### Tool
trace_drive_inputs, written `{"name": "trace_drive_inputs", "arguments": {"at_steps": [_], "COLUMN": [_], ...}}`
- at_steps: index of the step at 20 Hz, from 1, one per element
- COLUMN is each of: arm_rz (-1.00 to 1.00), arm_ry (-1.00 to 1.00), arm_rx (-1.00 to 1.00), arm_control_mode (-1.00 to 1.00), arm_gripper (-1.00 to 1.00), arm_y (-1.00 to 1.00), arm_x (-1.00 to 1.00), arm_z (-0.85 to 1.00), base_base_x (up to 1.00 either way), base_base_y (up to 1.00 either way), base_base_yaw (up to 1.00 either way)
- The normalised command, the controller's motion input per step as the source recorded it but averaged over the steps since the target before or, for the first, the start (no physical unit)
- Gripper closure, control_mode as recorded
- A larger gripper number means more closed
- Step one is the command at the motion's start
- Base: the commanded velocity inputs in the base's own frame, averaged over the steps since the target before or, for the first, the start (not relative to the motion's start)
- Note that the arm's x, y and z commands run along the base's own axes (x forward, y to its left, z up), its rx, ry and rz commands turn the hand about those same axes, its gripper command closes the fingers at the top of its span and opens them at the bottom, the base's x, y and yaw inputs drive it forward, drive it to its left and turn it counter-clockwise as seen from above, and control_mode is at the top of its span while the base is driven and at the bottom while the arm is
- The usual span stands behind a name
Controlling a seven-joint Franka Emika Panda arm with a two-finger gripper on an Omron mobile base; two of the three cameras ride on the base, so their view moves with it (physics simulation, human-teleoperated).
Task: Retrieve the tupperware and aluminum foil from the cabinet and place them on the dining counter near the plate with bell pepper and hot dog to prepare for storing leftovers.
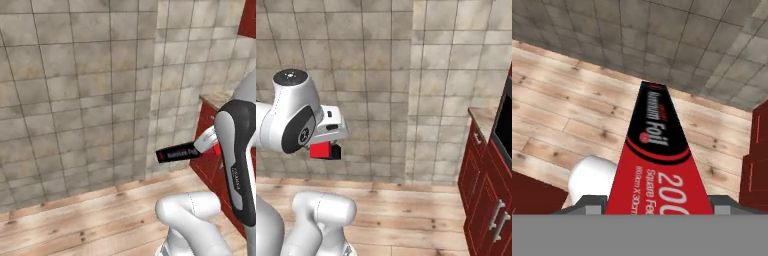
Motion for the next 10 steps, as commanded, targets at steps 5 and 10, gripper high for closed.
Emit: {"name": "trace_drive_inputs", "arguments": {"at_steps": [5,10], "arm_rz": [0.00,0.00], "arm_ry": [0.00,0.00], "arm_rx": [0.00,0.00], "arm_control_mode": [1.00,1.00], "arm_gripper": [1.00,1.00], "arm_y": [0.00,0.00], "arm_x": [0.00,0.00], "arm_z": [0.00,0.00], "base_base_x": [0.00,0.05], "base_base_y": [0.00,0.00], "base_base_yaw": [0.99,0.94]}}
